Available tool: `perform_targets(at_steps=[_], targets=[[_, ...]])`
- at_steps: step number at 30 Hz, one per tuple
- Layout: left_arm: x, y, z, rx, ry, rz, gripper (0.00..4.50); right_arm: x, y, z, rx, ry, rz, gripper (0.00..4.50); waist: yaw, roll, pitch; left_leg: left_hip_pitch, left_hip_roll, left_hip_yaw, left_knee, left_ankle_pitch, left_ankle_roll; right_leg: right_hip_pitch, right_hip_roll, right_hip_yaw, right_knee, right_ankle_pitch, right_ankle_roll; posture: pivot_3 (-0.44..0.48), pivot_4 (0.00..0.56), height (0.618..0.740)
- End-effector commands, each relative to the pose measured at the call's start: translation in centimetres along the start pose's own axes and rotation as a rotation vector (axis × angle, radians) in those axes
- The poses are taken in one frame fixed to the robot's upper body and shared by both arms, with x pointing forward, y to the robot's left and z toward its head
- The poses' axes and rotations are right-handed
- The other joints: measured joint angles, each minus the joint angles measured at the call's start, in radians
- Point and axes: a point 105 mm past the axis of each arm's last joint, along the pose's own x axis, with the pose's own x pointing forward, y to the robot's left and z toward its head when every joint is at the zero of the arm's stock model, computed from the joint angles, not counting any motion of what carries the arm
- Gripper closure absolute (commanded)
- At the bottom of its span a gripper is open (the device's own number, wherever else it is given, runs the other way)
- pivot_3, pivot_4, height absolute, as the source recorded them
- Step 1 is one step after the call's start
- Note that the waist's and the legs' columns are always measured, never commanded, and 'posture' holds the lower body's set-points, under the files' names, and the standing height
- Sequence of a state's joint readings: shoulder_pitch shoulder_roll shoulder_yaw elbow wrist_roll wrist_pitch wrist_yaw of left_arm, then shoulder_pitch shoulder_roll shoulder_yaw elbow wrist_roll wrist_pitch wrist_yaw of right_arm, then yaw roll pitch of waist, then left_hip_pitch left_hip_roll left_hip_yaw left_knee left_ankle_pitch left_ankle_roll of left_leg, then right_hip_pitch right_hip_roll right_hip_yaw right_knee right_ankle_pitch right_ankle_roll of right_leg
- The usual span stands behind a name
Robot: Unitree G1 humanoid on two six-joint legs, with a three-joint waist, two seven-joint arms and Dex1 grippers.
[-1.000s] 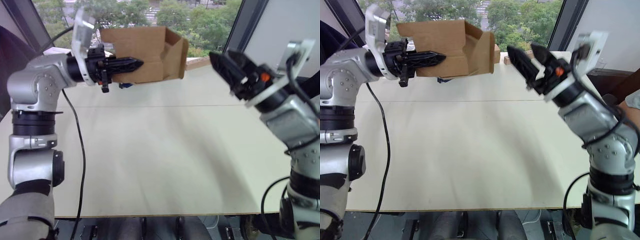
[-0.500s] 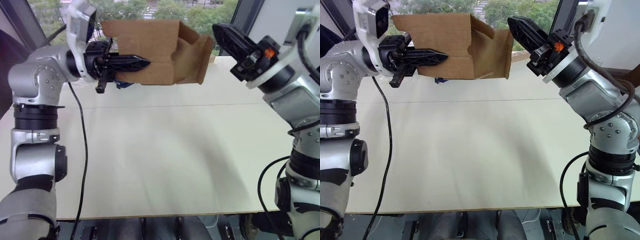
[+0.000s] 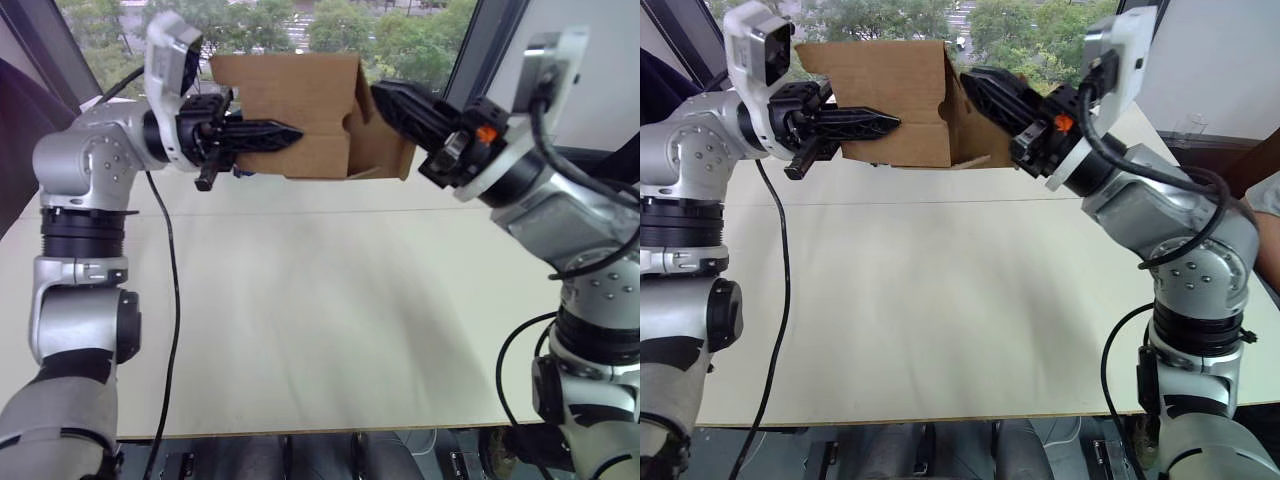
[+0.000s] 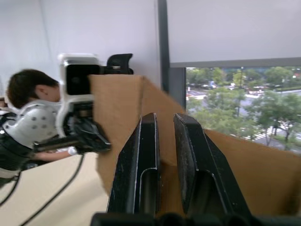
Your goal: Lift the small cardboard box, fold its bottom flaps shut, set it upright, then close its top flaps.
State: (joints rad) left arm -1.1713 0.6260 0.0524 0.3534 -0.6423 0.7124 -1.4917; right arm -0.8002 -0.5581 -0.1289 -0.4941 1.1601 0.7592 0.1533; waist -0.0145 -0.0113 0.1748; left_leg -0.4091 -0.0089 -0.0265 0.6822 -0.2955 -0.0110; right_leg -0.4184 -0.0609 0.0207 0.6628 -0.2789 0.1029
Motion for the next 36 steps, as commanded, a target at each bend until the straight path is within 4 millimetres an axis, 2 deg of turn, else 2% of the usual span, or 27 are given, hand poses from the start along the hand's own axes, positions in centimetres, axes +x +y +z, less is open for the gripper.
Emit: perform_targets(at_steps=[1,10,15,24,33,36], targets=[[0.2,-0.5,1.0,0.022,-0.008,-0.020,4.50,0.4,0.9,0.7,-0.025,-0.034,0.023,3.93,0.000,0.000,0.000,0.000,0.000,0.000,0.000,0.000,0.000,0.000,0.000,0.000,0.000,0.000,0.000,0.000,0.150,0.740],[0.2,-1.8,0.4,-0.056,-0.007,-0.089,4.50,0.5,1.1,0.4,-0.001,-0.037,0.029,3.93,-0.002,0.000,0.000,0.000,0.000,0.000,0.000,0.000,0.000,0.000,0.000,0.000,0.001,0.000,0.000,0.000,0.150,0.740],[0.0,-1.6,0.4,-0.062,-0.008,-0.078,4.50,0.3,1.1,0.5,0.007,-0.036,0.032,3.93,-0.001,0.000,0.000,0.000,0.000,0.000,0.000,0.000,0.000,-0.001,0.000,0.000,0.001,0.000,0.000,0.000,0.150,0.740],[0.4,-1.6,0.0,-0.067,0.000,-0.090,4.50,0.9,1.0,-1.7,-0.007,0.004,0.023,3.93,-0.002,0.000,0.000,0.000,0.000,0.000,0.000,0.000,0.000,-0.001,0.000,0.001,0.001,0.000,0.000,0.000,0.150,0.740],[0.2,-1.1,-0.4,-0.063,0.010,-0.066,4.50,0.9,1.2,-1.1,-0.020,-0.026,0.020,3.93,-0.001,0.000,0.000,0.000,0.000,0.000,0.000,0.000,0.000,-0.001,0.000,0.001,0.001,0.000,0.000,0.000,0.150,0.740],[0.1,-0.7,-0.3,-0.062,0.001,-0.046,4.50,-0.2,1.7,-1.2,-0.029,0.005,0.059,3.93,-0.001,0.000,0.000,0.000,0.000,0.000,0.000,0.000,0.000,-0.001,0.000,0.001,0.001,0.000,0.000,0.000,0.150,0.740]])
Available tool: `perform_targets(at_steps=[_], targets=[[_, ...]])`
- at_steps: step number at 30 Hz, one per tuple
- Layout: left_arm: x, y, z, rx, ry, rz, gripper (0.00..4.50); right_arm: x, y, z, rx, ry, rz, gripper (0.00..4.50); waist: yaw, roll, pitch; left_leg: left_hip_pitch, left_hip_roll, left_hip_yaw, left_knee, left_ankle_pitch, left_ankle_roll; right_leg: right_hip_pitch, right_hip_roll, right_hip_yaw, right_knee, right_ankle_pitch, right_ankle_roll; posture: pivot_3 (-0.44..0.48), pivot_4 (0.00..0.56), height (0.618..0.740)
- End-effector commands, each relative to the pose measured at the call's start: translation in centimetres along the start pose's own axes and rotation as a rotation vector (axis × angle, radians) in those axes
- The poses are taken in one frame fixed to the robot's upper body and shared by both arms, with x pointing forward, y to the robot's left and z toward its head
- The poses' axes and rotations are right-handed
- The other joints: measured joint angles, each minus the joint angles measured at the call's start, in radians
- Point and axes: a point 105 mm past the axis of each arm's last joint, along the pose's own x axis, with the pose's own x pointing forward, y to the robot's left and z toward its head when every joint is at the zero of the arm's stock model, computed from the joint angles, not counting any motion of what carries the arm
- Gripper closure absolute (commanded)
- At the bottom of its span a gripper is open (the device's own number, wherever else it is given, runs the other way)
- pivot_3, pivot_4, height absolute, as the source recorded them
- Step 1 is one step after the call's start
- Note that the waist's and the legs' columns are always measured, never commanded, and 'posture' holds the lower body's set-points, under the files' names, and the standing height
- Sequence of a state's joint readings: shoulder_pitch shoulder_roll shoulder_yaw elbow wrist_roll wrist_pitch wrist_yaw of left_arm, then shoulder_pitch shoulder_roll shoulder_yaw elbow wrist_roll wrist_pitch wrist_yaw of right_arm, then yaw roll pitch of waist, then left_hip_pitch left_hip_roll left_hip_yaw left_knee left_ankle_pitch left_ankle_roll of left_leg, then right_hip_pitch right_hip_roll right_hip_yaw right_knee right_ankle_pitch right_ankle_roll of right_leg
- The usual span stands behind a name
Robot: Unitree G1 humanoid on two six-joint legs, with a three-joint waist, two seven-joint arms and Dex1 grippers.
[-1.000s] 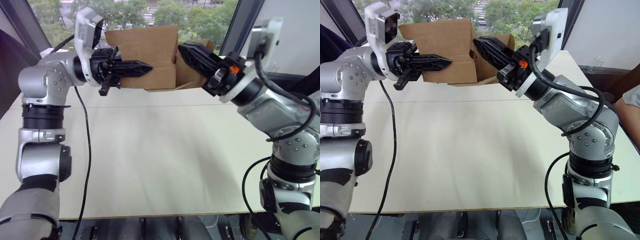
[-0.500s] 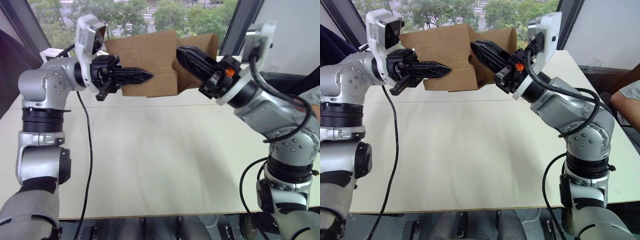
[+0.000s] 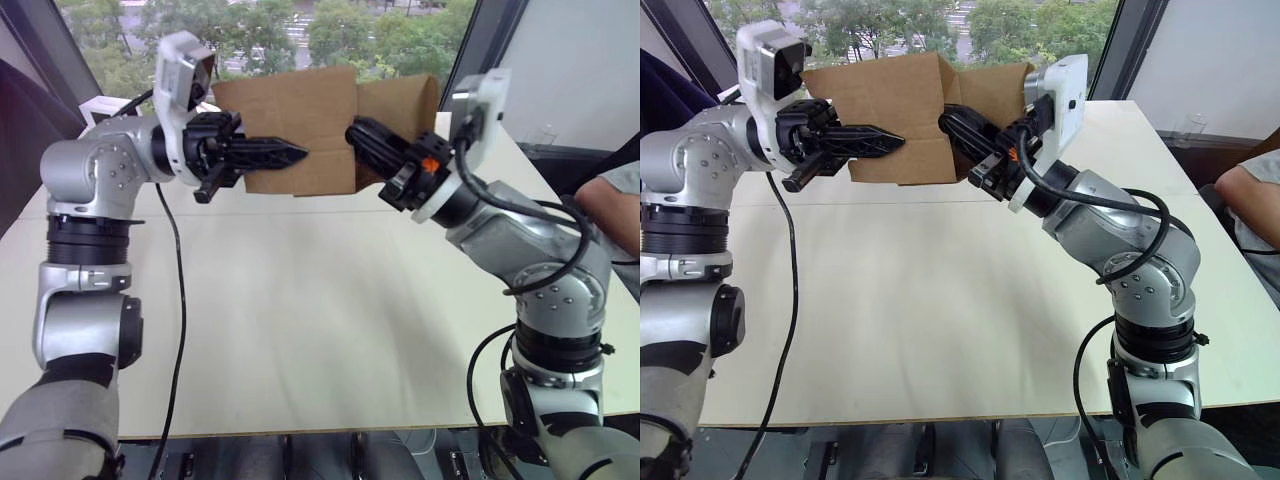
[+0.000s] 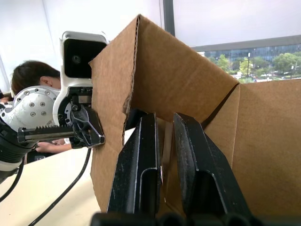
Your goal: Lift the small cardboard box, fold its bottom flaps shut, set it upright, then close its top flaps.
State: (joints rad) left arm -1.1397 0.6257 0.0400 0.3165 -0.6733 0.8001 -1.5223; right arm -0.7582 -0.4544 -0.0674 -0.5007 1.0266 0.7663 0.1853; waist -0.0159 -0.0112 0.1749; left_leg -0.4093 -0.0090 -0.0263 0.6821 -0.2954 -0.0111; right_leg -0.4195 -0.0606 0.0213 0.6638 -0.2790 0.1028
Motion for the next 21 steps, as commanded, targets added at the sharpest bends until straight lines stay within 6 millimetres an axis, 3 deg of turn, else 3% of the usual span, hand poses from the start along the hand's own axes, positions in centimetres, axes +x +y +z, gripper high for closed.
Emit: perform_targets(at_steps=[1,8,14,18,21], targets=[[-0.3,0.2,0.7,0.034,-0.005,0.020,4.50,-1.5,1.5,1.5,-0.055,-0.016,0.075,3.93,0.001,0.000,0.000,0.000,0.000,0.000,0.000,0.000,0.000,0.000,0.000,0.000,0.000,0.000,0.000,0.000,0.150,0.740],[-0.6,0.4,0.6,0.034,-0.003,0.030,4.50,-4.1,1.5,1.4,-0.134,0.127,0.103,3.93,0.002,0.000,0.000,0.000,0.000,0.000,0.000,0.000,0.000,0.000,0.000,0.000,-0.001,0.000,0.000,0.000,0.150,0.740],[-0.7,0.5,0.5,0.032,0.000,0.029,4.50,-6.1,0.0,2.6,-0.139,0.131,0.028,3.93,0.002,0.000,0.000,0.000,0.000,0.000,0.000,0.000,0.000,0.000,0.000,0.000,-0.001,0.000,0.000,0.000,0.150,0.740],[-0.7,0.6,0.5,0.032,0.001,0.030,4.50,-7.4,-0.3,1.5,-0.110,0.187,-0.004,3.93,0.003,0.000,0.000,0.000,0.000,0.000,0.000,0.000,0.000,0.000,0.000,0.000,-0.001,0.000,0.000,0.000,0.150,0.740],[-0.7,0.8,0.6,0.033,0.000,0.031,4.50,-7.6,1.1,-0.2,-0.056,0.257,0.064,3.93,0.003,0.000,0.000,0.000,0.000,0.000,0.000,0.000,0.000,0.000,0.000,0.000,-0.001,0.000,0.000,0.000,0.150,0.740]])
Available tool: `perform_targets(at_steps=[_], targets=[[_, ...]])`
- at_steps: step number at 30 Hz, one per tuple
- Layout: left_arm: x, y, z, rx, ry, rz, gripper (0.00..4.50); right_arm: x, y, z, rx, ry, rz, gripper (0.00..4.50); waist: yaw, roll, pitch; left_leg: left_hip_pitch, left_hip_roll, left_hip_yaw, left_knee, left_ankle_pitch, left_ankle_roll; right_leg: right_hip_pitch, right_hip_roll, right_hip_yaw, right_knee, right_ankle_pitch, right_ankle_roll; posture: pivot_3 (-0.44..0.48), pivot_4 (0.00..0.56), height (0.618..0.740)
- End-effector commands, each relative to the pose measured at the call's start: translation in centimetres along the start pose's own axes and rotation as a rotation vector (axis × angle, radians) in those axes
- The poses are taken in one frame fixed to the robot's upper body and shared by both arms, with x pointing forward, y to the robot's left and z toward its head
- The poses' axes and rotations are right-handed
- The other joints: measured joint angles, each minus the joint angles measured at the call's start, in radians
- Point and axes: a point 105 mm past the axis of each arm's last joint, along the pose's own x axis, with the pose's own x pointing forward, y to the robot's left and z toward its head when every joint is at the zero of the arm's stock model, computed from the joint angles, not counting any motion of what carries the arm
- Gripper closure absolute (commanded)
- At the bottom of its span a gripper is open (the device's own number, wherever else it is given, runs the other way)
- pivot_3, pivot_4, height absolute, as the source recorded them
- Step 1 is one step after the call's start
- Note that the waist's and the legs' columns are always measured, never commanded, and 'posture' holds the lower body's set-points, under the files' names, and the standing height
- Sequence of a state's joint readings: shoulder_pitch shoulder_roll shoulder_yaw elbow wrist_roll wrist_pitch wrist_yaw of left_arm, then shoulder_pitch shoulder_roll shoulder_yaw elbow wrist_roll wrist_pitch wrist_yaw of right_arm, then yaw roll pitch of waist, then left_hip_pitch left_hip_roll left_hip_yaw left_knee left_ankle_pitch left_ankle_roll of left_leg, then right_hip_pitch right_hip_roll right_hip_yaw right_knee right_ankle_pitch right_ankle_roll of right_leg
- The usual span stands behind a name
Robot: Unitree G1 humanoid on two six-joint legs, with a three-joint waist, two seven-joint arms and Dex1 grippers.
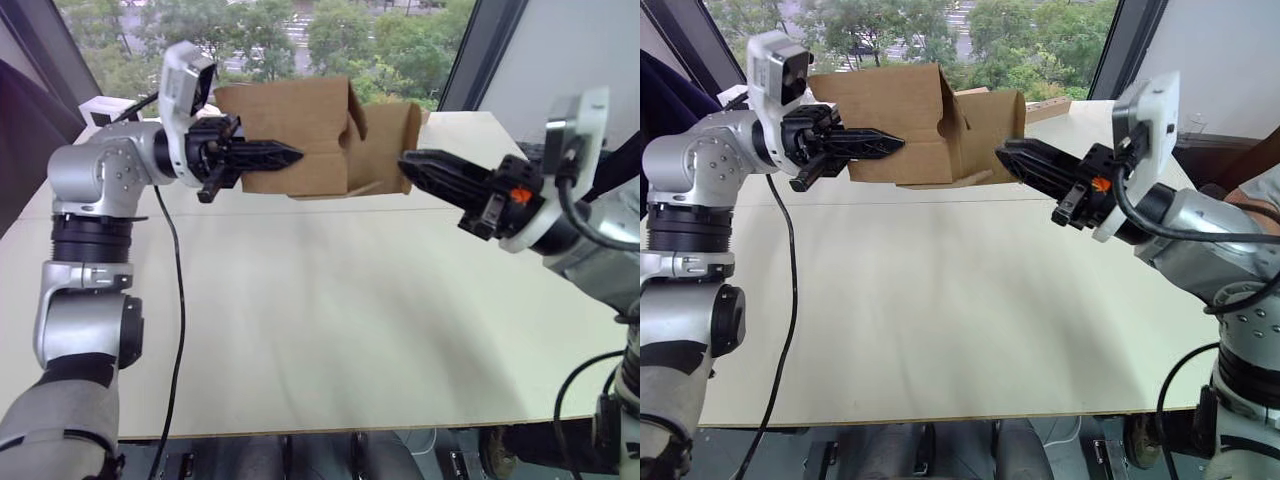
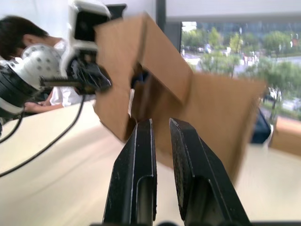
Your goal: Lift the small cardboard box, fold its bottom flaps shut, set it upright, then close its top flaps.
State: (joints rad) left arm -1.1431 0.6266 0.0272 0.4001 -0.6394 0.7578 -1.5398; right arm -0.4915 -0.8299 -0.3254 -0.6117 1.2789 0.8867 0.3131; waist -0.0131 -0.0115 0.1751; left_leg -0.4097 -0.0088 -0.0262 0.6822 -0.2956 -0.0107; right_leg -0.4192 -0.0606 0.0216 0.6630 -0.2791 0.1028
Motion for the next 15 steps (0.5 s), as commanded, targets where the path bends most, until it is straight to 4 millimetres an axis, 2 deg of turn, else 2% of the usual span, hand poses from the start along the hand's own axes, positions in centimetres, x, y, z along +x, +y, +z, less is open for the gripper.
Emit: perform_targets(at_steps=[1,4,8,15], targets=[[0.1,-0.3,1.4,0.062,-0.002,-0.008,4.50,0.2,2.6,-0.5,-0.005,0.030,0.108,3.93,0.000,0.000,0.000,0.000,0.000,0.000,0.000,0.000,0.000,0.000,0.000,0.000,0.000,0.000,0.000,0.000,0.150,0.740],[0.3,-0.4,1.6,0.063,-0.005,-0.016,4.50,1.0,2.8,-1.3,-0.003,0.033,0.100,3.93,-0.001,0.000,0.000,0.000,0.000,0.000,0.000,0.000,0.000,0.000,0.000,0.000,0.000,0.000,0.000,0.000,0.150,0.740],[0.4,-0.9,1.9,0.058,-0.012,-0.039,4.50,1.6,1.8,-2.0,-0.030,0.035,0.044,3.93,-0.001,0.000,0.000,0.000,0.000,0.000,0.000,0.000,0.000,0.000,0.001,0.000,0.000,0.000,0.000,0.000,0.150,0.740],[0.4,-1.6,1.2,0.038,0.014,-0.060,4.50,2.0,0.7,-1.3,-0.049,-0.025,0.008,3.93,0.000,0.000,0.000,0.000,0.000,0.000,0.000,0.000,0.000,0.000,0.000,0.000,0.000,0.000,0.000,0.000,0.150,0.740]])
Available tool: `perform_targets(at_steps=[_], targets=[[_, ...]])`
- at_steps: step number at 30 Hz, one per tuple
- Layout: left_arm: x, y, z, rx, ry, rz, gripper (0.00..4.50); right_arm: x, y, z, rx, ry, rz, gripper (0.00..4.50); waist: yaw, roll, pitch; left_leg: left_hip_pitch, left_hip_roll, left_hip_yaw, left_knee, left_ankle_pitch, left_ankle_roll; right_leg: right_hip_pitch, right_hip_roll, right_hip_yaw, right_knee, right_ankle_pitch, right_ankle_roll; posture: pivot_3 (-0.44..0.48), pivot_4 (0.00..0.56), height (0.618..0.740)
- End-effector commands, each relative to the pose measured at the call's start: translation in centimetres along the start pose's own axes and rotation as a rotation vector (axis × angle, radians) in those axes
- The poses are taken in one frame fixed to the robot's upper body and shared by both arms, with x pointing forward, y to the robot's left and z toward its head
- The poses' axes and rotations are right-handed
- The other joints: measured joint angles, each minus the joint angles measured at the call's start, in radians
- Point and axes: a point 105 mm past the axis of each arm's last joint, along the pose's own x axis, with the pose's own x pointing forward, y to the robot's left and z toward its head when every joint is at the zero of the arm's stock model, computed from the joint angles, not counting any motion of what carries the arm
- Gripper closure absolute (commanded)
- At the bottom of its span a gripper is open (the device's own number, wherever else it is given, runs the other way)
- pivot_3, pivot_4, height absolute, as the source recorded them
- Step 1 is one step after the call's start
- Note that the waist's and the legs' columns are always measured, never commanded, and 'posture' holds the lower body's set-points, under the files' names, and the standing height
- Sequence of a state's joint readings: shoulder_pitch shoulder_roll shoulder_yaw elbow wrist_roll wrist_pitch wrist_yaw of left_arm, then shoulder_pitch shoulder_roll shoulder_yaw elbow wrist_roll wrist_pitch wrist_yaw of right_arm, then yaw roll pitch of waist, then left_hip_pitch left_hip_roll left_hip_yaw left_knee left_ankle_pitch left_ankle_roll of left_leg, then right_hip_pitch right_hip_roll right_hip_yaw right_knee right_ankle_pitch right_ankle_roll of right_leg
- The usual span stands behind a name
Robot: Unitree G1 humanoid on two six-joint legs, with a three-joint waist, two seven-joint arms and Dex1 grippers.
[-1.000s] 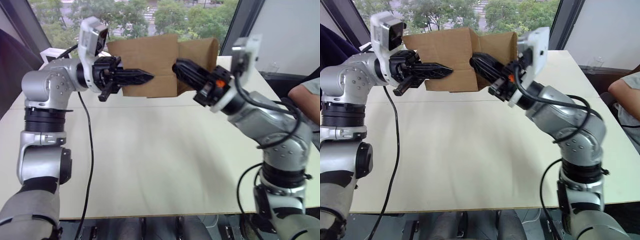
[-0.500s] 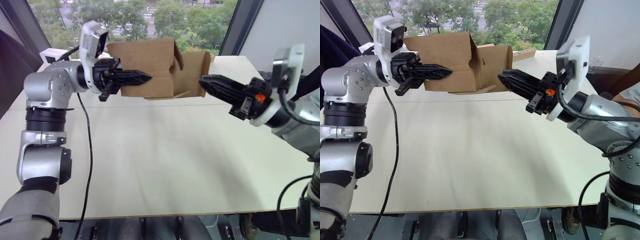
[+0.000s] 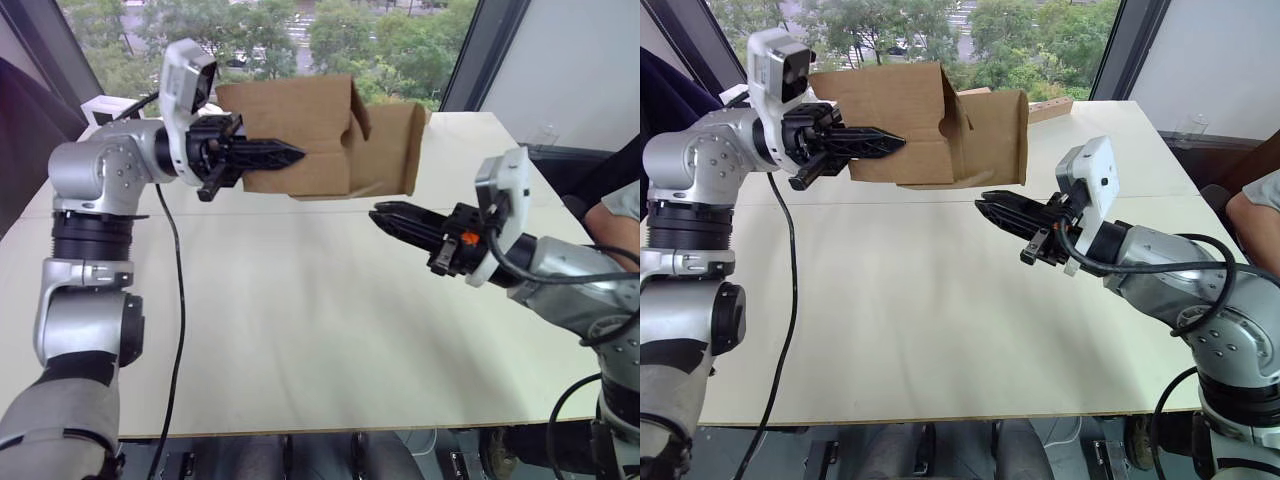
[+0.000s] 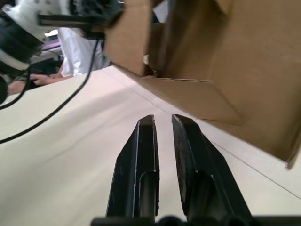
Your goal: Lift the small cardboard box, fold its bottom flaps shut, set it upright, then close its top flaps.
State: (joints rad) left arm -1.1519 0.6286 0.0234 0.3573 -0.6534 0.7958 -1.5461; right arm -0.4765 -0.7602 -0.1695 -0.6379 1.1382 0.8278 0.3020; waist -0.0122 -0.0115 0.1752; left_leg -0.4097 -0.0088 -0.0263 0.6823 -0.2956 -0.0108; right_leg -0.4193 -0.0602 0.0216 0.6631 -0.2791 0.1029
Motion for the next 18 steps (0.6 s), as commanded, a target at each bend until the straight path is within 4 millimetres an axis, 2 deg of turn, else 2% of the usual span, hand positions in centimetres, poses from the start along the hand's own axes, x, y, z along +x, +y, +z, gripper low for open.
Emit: perform_targets(at_steps=[1,9,18], targets=[[-0.1,-1.0,0.7,0.030,0.003,-0.025,4.50,0.1,-0.2,1.4,-0.042,-0.062,-0.003,3.93,-0.001,0.000,0.000,0.000,0.000,0.000,0.000,0.000,0.000,0.000,0.000,0.000,0.000,0.000,0.000,0.000,0.150,0.740],[0.3,-1.5,0.1,0.017,0.009,-0.043,4.50,1.3,0.6,2.1,-0.020,-0.127,0.049,3.93,-0.002,0.000,0.000,0.000,0.000,0.000,0.000,0.000,0.000,0.000,0.000,0.000,0.000,0.000,0.000,0.000,0.150,0.740],[0.6,-1.4,0.0,0.009,-0.001,-0.051,4.50,2.5,1.8,1.7,0.011,-0.136,0.107,3.93,-0.002,0.000,0.000,0.000,0.000,0.000,0.000,0.000,0.000,0.000,0.000,0.000,0.000,0.000,0.000,0.000,0.150,0.740]])
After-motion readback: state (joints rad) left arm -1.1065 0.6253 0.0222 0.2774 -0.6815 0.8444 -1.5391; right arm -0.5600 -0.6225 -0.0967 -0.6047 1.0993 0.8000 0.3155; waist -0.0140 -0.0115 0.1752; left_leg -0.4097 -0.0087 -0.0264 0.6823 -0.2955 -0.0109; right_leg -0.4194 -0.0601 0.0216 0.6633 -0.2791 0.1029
